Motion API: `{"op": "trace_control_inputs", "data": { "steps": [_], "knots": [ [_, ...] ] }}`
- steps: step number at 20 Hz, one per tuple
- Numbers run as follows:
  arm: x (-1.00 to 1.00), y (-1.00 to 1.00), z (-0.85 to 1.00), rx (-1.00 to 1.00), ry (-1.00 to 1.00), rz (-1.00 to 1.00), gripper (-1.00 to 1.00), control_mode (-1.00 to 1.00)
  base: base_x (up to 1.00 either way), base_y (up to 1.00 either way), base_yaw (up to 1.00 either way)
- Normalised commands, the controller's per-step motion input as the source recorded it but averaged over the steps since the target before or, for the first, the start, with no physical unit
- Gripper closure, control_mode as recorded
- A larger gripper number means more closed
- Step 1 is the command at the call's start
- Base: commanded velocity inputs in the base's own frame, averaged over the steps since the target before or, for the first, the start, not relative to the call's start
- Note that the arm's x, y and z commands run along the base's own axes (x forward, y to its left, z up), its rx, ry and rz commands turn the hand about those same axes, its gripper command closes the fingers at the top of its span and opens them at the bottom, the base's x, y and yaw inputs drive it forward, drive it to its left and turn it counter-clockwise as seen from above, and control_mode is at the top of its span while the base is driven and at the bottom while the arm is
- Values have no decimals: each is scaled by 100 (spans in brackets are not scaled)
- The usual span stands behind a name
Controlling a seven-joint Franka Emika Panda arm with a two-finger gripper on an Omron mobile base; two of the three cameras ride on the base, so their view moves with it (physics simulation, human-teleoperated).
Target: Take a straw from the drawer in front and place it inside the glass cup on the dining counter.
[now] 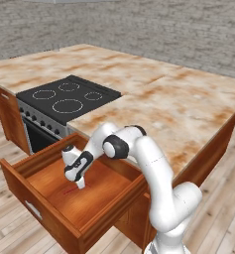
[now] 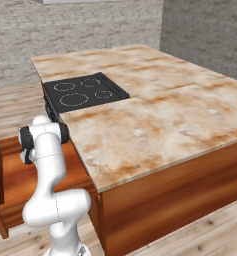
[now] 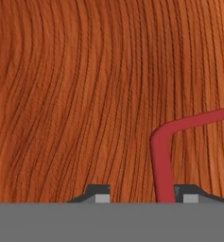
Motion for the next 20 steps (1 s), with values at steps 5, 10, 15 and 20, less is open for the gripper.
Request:
{"op": "trace_control_inputs", "data": {
  "steps": [5, 10, 15, 20],
  "knots": [
    [-9, 0, -73, 0, -2, -5, 100, -100, 0, 0, 0],
    [-14, 0, -90, 0, -4, -5, 100, -100, 0, 0, 0],
    [-26, 0, -100, 0, -4, -5, 100, -100, 0, 0, 0],
    [-33, 0, -100, 0, -5, -7, 100, -100, 0, 0, 0]
  ]
}}
